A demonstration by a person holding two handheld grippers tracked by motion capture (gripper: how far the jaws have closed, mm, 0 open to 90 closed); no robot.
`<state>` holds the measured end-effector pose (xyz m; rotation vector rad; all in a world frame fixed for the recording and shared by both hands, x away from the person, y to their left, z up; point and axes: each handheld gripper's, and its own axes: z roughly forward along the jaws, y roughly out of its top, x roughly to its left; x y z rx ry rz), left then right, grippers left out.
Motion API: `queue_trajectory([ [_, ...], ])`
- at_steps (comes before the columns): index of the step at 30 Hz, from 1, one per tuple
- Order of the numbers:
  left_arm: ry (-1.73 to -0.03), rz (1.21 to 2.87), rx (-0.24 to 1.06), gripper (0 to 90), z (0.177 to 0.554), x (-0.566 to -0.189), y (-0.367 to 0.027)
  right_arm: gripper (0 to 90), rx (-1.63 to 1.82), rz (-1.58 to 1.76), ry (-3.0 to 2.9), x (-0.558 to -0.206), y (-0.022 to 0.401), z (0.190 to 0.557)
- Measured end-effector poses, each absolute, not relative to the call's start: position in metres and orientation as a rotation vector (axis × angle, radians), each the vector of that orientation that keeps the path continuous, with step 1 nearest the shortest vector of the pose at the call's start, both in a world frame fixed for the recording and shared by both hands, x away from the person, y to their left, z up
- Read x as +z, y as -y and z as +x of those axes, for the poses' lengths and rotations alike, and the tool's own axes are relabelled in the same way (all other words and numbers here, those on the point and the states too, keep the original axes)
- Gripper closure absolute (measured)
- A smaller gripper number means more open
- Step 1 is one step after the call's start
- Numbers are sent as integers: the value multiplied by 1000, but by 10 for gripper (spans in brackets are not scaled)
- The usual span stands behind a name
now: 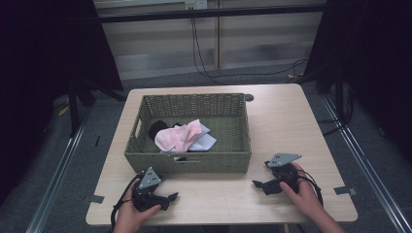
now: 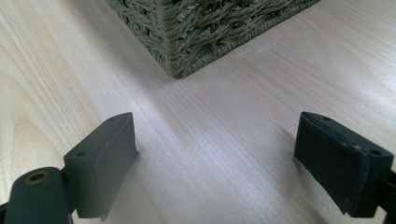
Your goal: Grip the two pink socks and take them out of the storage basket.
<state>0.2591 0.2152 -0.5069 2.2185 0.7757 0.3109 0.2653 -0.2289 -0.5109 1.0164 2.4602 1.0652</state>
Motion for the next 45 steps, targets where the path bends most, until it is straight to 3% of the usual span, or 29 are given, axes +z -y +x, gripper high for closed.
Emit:
queue_trajectory([
  [13,-789,2238,315,170,260,-504,-212,122,1066,1016,-2460,-511,229,265],
  [19,-799,2298,258,182,263,-497,-208,122,1066,1015,-2460,-511,229,265],
  [45,-776,2307,70,220,268,-406,-197,122,1066,1015,-2461,-511,229,265],
])
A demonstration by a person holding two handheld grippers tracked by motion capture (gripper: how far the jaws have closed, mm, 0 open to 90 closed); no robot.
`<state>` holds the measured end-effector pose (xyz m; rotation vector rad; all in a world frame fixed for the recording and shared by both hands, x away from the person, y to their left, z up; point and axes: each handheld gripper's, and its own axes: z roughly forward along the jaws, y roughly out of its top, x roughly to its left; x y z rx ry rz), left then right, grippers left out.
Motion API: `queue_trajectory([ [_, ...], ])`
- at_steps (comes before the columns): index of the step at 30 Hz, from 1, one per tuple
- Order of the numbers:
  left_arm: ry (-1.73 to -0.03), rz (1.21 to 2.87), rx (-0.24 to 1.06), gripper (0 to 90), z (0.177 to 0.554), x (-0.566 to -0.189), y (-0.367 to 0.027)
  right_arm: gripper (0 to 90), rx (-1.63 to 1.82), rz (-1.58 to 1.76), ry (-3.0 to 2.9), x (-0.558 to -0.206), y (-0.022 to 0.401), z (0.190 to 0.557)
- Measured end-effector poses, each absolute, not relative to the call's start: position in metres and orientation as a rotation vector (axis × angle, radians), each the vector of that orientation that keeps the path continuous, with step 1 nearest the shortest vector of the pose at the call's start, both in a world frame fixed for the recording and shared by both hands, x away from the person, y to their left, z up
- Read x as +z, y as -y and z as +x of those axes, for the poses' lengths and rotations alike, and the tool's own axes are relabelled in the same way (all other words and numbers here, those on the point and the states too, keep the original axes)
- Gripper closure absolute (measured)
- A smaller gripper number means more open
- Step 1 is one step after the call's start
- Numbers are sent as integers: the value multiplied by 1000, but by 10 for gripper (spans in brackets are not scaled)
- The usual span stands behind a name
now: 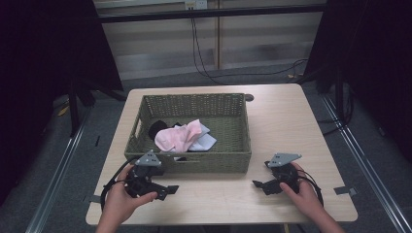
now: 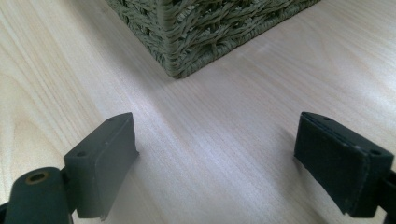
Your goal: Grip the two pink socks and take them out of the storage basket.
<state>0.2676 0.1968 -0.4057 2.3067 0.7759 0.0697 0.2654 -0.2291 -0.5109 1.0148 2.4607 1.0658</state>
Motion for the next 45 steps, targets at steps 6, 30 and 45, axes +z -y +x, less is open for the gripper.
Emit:
queue_trajectory([
  [6,-765,2313,57,220,274,-389,-194,122,1066,1015,-2461,-511,229,265],
  [30,-851,2267,91,222,329,-337,-193,121,1064,1019,-2461,-511,229,265],
  [45,-977,2272,118,239,372,-344,-193,122,1066,1015,-2461,-511,229,265],
])
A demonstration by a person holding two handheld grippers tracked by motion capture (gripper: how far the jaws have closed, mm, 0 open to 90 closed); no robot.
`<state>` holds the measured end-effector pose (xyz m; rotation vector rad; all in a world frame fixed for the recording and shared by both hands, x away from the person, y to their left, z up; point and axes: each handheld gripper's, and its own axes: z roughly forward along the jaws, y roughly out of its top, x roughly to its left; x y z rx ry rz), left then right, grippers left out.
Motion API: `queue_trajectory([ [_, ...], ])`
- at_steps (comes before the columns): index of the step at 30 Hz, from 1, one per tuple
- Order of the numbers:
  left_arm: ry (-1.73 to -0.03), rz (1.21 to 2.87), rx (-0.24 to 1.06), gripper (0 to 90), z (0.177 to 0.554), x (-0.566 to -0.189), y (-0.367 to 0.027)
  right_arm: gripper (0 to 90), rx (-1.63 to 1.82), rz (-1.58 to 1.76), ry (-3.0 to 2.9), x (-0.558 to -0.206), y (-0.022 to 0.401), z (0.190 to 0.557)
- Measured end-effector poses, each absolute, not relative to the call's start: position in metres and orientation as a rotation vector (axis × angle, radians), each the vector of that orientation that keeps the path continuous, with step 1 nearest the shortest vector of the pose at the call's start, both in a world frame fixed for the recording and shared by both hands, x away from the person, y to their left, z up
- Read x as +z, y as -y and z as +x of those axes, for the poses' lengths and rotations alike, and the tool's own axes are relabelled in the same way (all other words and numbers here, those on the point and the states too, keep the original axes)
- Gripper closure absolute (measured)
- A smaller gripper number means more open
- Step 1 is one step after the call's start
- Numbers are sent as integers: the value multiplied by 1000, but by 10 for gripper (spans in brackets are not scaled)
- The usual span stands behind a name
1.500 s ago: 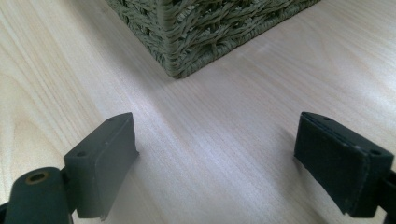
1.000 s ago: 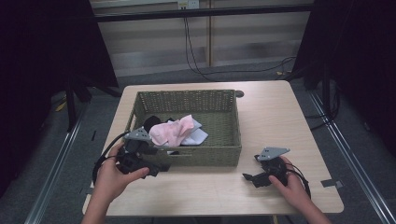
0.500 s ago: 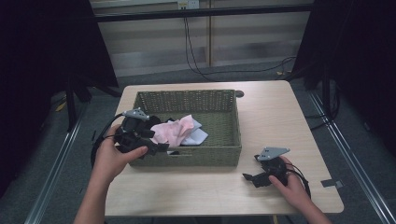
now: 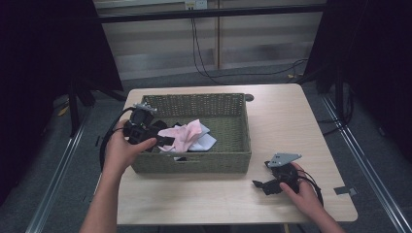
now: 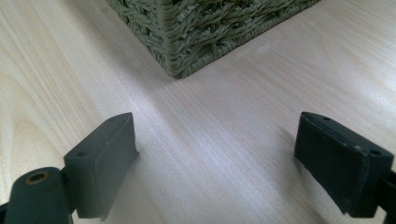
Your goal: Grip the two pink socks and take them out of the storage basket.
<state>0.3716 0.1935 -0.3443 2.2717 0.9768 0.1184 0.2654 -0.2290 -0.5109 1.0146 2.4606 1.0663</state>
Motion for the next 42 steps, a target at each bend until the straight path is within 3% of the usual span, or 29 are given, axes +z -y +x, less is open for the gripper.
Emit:
queue_trajectory([
  [13,-1068,2281,110,269,402,-366,-183,122,1066,1013,-2460,-511,229,265],
  [42,-1037,2328,96,293,438,-401,-137,122,1072,1022,-2458,-511,229,265],
])
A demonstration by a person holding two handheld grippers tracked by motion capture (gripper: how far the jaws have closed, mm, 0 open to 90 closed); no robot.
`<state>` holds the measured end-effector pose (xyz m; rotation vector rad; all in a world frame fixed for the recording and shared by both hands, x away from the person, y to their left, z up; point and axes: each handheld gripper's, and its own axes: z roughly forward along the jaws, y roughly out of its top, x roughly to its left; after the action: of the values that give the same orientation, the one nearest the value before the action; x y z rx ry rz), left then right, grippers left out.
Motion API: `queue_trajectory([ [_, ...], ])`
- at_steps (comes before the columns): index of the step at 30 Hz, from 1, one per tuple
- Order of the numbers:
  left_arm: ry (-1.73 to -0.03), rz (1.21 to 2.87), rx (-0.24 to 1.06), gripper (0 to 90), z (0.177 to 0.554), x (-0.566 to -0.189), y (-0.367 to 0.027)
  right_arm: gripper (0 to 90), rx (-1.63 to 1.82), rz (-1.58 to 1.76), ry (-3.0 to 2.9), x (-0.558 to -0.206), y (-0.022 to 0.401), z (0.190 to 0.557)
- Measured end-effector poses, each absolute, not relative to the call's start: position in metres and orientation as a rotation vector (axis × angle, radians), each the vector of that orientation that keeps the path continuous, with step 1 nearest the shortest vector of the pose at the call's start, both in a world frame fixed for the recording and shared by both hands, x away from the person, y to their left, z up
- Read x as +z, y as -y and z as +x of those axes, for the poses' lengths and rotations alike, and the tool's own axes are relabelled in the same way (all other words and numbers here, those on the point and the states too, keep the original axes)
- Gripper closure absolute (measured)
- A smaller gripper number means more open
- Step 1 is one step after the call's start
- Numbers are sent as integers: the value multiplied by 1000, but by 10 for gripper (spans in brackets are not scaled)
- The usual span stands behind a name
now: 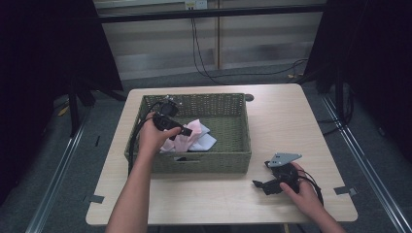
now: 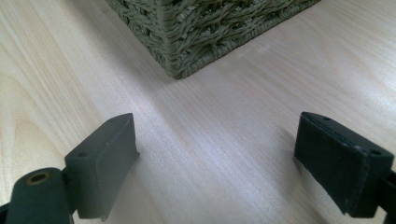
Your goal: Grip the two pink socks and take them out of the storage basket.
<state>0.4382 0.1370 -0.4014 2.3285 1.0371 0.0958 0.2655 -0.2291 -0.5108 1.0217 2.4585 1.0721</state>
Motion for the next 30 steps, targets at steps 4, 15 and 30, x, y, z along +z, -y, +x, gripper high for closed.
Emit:
queue_trajectory([
  [4,-1033,2335,93,293,444,-408,-130,126,1073,1022,-2461,-511,230,266],
  [15,-1071,2443,56,820,449,-417,-128,128,1076,1026,-2463,-511,230,266],
  [30,-1026,2349,-13,823,435,-360,-143,128,1079,1023,-2462,-511,230,266],
])
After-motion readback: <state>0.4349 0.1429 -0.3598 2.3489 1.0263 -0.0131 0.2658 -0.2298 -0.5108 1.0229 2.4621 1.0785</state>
